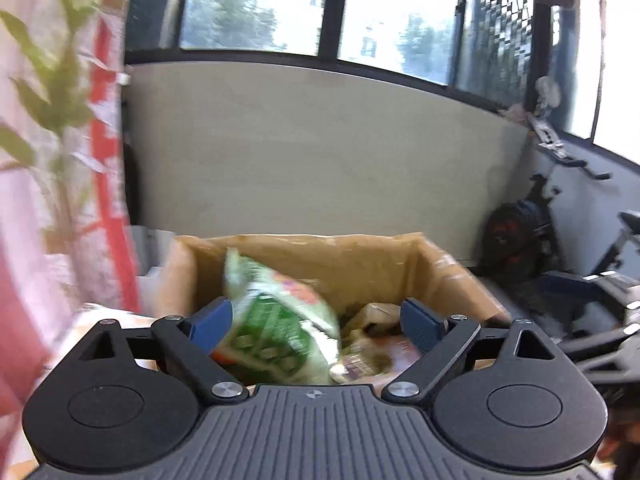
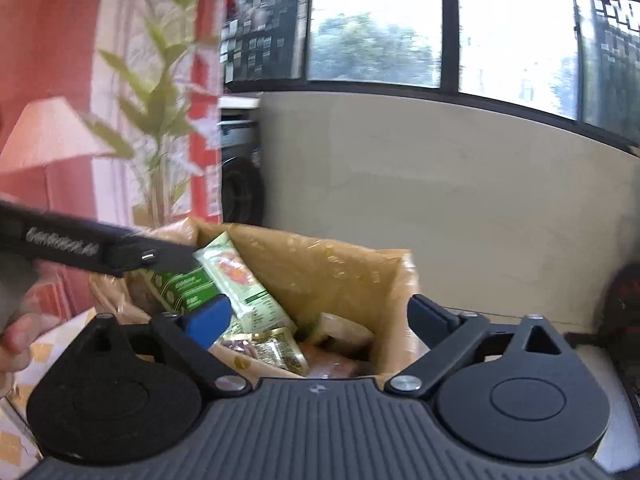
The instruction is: Organize snacks
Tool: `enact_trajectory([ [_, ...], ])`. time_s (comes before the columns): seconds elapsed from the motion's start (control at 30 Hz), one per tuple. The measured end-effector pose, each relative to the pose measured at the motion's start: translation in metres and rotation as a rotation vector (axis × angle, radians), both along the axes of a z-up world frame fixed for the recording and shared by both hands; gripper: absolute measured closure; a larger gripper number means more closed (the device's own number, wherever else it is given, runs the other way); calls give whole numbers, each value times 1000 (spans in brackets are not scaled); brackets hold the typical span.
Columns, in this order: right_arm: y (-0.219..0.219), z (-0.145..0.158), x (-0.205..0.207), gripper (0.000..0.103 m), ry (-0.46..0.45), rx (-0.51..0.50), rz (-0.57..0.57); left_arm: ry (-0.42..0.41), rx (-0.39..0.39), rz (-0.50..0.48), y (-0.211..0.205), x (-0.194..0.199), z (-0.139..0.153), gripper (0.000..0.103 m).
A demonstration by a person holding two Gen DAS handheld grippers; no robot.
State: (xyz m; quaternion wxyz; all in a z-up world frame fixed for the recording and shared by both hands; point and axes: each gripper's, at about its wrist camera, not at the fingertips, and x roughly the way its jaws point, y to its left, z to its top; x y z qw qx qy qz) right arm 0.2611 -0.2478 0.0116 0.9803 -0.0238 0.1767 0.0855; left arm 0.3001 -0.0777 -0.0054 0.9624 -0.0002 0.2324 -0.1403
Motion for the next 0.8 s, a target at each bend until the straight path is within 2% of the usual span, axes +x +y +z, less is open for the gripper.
enact_trajectory([
  [0.17,-7,20,-30,0,-14,85,-60,-88,91,89,5,-31,20,10],
  [0.5,-5,52,-69,0,-20,138,-142,-141,4,103,34,-74,61,10],
  [0.8,-1,68,-90,0,-54,125,-148,-170,38,125,43,-99,71,10],
])
